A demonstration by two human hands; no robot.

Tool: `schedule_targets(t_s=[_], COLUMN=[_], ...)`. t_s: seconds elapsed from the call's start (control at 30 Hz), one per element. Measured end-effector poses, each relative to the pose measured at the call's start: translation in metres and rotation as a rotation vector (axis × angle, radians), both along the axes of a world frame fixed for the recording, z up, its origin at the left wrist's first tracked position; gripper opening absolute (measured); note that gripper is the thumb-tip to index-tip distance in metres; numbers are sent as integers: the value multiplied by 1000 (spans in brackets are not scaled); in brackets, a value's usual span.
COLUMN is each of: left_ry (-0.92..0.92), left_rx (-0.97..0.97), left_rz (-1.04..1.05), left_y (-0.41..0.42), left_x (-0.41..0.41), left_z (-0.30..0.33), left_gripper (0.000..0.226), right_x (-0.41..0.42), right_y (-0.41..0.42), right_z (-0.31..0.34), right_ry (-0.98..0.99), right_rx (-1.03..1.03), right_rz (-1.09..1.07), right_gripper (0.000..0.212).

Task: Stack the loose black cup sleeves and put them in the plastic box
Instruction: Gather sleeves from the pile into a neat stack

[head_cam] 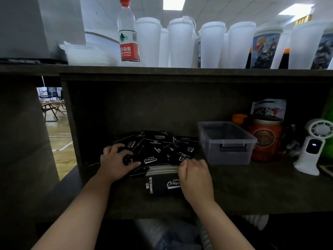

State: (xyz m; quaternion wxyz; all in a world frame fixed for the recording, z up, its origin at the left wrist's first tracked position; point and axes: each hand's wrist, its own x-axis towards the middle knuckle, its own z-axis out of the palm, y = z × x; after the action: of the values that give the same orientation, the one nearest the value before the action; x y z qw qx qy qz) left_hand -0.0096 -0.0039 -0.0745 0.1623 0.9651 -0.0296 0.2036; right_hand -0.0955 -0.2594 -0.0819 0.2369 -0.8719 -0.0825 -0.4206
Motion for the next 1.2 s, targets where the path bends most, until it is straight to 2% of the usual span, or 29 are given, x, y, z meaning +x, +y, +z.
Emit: schedule_targets(t_s=[0.07,0.17,0.33,0.47,0.53,0.67,0.73,0.77,0.87,0.9,1.03,1.2], left_ry=[-14,-135,-167,-206,-159,24,89,63,-135,-194,-188,-131], left_rx=[-26,-138,-580,-746,-844,-1264,-1406,-1406,-1036,-1001,-1289,-1332], left_rz=[2,-35,-161,-266,-290,-234,-180,-137,50,85,36,24], left_y=[-1,-2,-13,-29,-44,-93,-111,-118,-127,-129,-136,-138], left_x=[0,2,-17,-52,-71,-98,-104,-105,-110,-111,-109,-109], left_z=[2,0,16,31,28,20,17,15,12,9,8,10], left_gripper=[50,42,9,12,14,17,23,28,34,29,36,33], right_x=[-3,-9,-15,-20,-19,-13,-8,-6,-3,-4,-11,-12], right_y=[1,5,7,7,8,9,8,7,7,7,9,6], right_z=[2,3,5,10,10,8,4,1,-3,-2,3,4], right_ry=[-9,-28,35,95,102,117,144,141,79,46,-18,93], right_rx=[16,-13,49,141,145,137,117,81,41,54,90,161], right_rz=[-10,-11,37,90,93,43,18,4,-32,-37,-43,37], right_gripper=[45,41,29,51,52,45,44,45,45,43,40,26])
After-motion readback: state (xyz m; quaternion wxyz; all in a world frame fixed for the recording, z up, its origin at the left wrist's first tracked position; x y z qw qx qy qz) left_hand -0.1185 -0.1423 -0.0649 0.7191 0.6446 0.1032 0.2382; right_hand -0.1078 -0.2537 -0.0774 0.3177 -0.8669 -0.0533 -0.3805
